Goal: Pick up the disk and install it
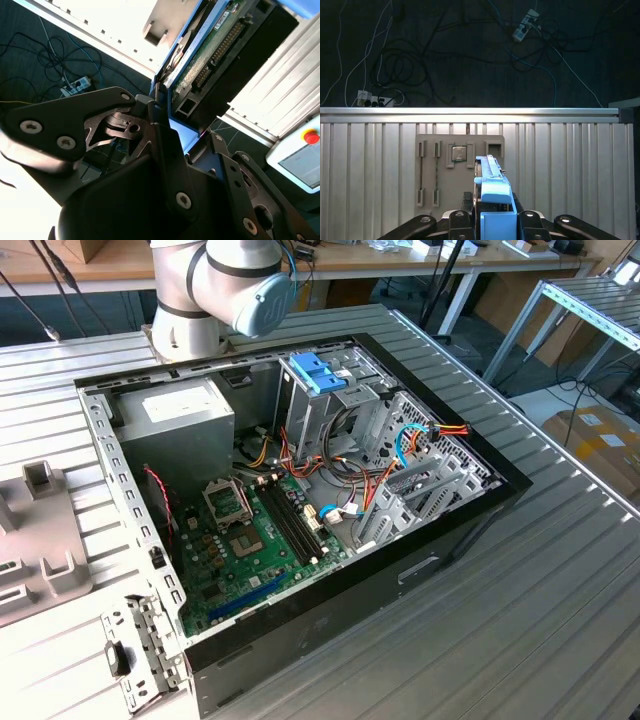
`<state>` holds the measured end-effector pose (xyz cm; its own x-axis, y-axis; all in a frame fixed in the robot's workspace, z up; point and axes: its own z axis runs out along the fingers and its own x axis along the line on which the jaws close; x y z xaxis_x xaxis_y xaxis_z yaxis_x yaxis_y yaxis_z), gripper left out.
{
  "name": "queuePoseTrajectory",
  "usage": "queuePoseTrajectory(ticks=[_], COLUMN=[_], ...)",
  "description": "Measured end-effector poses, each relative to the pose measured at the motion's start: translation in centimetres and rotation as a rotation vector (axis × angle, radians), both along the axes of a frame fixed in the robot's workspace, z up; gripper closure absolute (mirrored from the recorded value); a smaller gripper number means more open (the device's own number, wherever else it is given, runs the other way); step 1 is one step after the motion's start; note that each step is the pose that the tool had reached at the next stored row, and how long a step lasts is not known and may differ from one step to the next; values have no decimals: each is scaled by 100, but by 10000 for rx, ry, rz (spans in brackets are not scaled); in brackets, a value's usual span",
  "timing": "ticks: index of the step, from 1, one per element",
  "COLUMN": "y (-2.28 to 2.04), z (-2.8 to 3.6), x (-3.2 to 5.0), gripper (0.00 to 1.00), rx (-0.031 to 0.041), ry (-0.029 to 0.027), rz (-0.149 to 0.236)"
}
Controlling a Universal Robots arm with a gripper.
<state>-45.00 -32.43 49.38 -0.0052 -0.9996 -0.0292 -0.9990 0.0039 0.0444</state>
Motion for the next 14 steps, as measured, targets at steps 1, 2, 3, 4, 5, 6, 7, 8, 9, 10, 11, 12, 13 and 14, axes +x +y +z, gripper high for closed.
queuePoseTrajectory(ticks=[1, 2, 3, 4, 5, 6, 7, 8, 9, 10, 11, 12, 13, 14], y=[-5, -7, -10, -17, -21, -24, -27, -29, -31, -33, -35, -37, -40, -41], z=[0, 0, 0, 0, -1, -1, -1, -1, -1, -1, -1, -1, -1, -2], x=[0, 0, 0, 0, 0, 0, 0, 0, 0, 0, 0, 0, 0, 0], gripper=[63, 63, 63, 63, 63, 63, 63, 63, 63, 63, 63, 63, 63, 63], rx=[0, 0, 0, 0, 0, 0, 0, 0, 0, 0, 0, 0, 0, 0], ry=[0, -1, 0, 0, 0, -1, 0, 0, 0, 0, 0, 0, 0, -1], rz=[0, 0, 0, 0, 0, -1, 0, 0, -1, 0, 0, 0, 0, 0])
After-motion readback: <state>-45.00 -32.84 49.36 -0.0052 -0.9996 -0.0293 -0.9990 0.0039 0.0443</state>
